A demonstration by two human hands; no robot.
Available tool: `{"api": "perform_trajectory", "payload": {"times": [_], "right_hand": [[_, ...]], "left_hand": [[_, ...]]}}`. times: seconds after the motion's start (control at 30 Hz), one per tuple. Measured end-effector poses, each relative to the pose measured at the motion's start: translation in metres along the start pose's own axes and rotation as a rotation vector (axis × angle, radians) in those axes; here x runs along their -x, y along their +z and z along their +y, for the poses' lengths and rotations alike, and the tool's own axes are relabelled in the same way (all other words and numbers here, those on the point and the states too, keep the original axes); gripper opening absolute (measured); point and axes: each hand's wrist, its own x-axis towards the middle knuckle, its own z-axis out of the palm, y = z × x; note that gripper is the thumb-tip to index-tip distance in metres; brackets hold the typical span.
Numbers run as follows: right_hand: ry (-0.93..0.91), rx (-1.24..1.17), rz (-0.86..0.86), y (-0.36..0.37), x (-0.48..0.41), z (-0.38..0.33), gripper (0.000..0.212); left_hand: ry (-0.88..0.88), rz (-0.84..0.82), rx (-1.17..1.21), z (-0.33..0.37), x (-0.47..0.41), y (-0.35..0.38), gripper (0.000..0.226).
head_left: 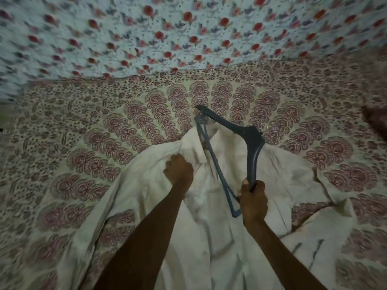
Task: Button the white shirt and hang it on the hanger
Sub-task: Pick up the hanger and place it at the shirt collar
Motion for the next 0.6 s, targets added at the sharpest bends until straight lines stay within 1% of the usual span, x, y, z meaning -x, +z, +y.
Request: {"api": "perform_trajectory", "payload": {"times": [0.03,0.1,0.13,0.17,0.2,0.23,0.27,0.33,0.4,0.47,0.53,0.6], "right_hand": [[-0.013,0.017,0.043,0.003,0.008,-0.002,0.028],[-0.057,0.057,0.141,0.005,0.023,-0.008,0.028],[-0.084,0.077,0.185,0.005,0.031,-0.011,0.028],[-0.103,0.098,0.217,0.006,0.037,-0.015,0.027],[-0.121,0.115,0.235,0.005,0.042,-0.020,0.027],[-0.138,0.132,0.235,0.007,0.043,-0.024,0.026],[-0.156,0.152,0.221,0.008,0.045,-0.029,0.025],[-0.186,0.237,0.143,0.008,0.047,-0.039,0.027],[-0.191,0.349,0.065,0.006,0.045,-0.045,0.035],[-0.175,0.417,0.026,0.009,0.039,-0.047,0.049],[-0.155,0.493,0.034,0.017,0.029,-0.047,0.063],[-0.181,0.577,0.104,0.022,0.018,-0.050,0.064]], "left_hand": [[-0.022,-0.002,0.093,-0.003,-0.006,-0.004,0.032],[-0.053,-0.052,0.266,-0.009,-0.015,-0.015,0.026],[-0.015,-0.101,0.298,-0.014,-0.017,-0.020,0.025],[0.062,-0.148,0.287,-0.017,-0.018,-0.023,0.024],[0.148,-0.178,0.266,-0.020,-0.016,-0.025,0.022],[0.211,-0.172,0.237,-0.021,-0.012,-0.023,0.020],[0.240,-0.141,0.252,-0.021,-0.007,-0.022,0.019],[0.236,-0.032,0.323,-0.019,0.003,-0.020,0.022],[0.152,0.073,0.447,-0.012,0.010,-0.025,0.026],[0.068,0.149,0.551,-0.007,0.012,-0.036,0.030],[0.052,0.166,0.536,-0.009,0.011,-0.043,0.034],[0.070,0.132,0.491,-0.014,0.009,-0.042,0.029]]}}
